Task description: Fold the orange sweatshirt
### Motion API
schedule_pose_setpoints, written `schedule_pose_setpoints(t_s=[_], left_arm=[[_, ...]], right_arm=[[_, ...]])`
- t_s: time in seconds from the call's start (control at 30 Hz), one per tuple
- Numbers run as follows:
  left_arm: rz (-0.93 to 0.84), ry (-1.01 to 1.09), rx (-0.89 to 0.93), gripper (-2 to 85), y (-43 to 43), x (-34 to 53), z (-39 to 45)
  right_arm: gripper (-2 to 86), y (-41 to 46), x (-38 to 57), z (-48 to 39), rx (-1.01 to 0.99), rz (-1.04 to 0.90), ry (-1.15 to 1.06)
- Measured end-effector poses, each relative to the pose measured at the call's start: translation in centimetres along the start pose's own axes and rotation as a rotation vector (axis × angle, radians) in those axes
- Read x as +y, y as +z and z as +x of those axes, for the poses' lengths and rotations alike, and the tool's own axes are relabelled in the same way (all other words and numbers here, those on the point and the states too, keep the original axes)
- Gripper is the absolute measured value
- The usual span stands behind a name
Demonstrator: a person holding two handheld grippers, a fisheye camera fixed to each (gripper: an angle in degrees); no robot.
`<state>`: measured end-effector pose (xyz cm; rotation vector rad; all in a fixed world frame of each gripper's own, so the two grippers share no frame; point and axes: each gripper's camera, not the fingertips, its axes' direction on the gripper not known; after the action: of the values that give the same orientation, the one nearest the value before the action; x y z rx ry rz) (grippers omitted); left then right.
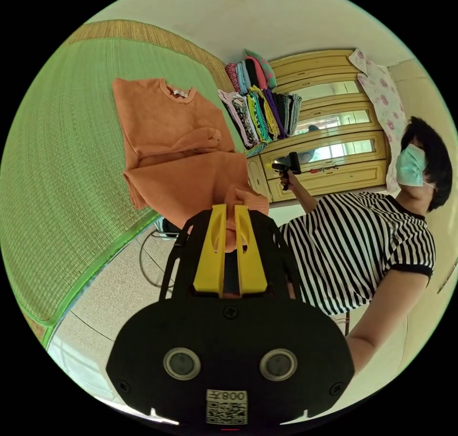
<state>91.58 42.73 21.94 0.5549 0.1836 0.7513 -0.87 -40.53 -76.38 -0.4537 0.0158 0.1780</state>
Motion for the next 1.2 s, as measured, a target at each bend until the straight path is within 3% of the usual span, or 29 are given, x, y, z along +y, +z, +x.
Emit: schedule_pose_setpoints(t_s=[0.13, 0.27, 0.37, 0.73, 1.0, 1.2], left_arm=[[0.2, 0.043, 0.08, 1.8, -4.7, -1.4, -0.4], [0.373, -0.133, -0.142, 5.9, -6.8, -4.2, -4.1], [0.434, -0.258, -0.162, 8.0, -5.2, -8.4, -8.0], [0.264, -0.39, -0.449, 8.2, 1.9, -21.9, -12.4], [0.289, -0.33, -0.383, 3.3, 2.6, -22.6, -9.0], [0.413, -0.165, -0.26, 2.6, 0.5, -19.4, -1.7]], right_arm=[[6.5, 1.9, -7.8, -0.5, 0.104, 0.041, -0.021], [7.8, 5.0, -14.4, 0.4, 0.153, 0.011, 0.01], [8.3, 6.8, -18.6, 1.0, 0.2, 0.005, 0.056], [7.9, 8.9, -21.7, 0.7, 0.342, 0.014, 0.114], [3.4, 7.5, -20.4, -1.5, 0.301, 0.037, 0.107], [1.9, 1.8, -16.9, -7.4, 0.217, 0.121, -0.066]])
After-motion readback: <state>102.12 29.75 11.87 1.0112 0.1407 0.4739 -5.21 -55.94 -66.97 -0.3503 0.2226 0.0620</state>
